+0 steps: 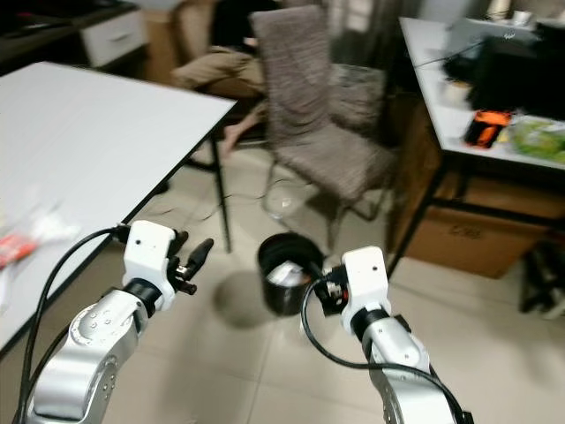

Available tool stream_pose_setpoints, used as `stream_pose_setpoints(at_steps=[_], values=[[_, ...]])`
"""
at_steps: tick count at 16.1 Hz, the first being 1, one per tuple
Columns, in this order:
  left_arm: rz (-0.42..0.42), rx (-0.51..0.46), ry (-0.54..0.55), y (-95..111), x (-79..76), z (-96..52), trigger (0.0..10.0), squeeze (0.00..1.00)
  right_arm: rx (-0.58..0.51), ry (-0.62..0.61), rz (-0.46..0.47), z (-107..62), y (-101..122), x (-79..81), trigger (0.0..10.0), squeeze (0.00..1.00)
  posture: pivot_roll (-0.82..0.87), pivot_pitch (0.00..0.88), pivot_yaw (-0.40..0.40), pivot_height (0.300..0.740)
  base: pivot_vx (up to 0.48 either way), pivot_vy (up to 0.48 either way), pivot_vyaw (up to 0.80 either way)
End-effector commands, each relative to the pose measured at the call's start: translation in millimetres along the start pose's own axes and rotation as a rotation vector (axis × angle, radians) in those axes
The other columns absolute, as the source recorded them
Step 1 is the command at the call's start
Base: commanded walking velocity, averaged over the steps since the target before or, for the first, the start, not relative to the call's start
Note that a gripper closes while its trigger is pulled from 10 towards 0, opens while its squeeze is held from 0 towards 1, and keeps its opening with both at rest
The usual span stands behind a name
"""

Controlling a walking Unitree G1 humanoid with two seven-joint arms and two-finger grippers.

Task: Picking trash to rubbish bin

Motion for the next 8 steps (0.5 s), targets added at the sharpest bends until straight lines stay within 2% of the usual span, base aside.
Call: stream_pose_setpoints(at_steps=[1, 8], values=[[0.002, -0.015, -0.005, 4.1, -3.3, 1.6, 10.0, 0.0, 0.01, -0.013, -0.002, -0.3, -2.8, -5.8, 10.0, 0.0, -0.12, 0.0, -0.046, 0.74, -0.274, 0.0, 0.0], [0.01, -0.014, 0.008, 1.1, -0.5, -0.7, 10.0, 0.0, 0.011, -0.008, -0.019, 3.7, -5.2, -7.9, 10.0, 0.0, -0.12, 0.0, -0.053, 0.74, -0.27, 0.0, 0.0]])
Point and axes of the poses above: a point about 5 cm out from each wrist's last joint towards the gripper, its own z axis pointing out of the wrist towards the gripper, its own y axis along the axis of the wrist's last joint, x = y × z, the point moved 4 cm from there along z, pointing out of the wrist towards the gripper, and after that the axes turned 1 degree about -z, right-handed, at the moved point
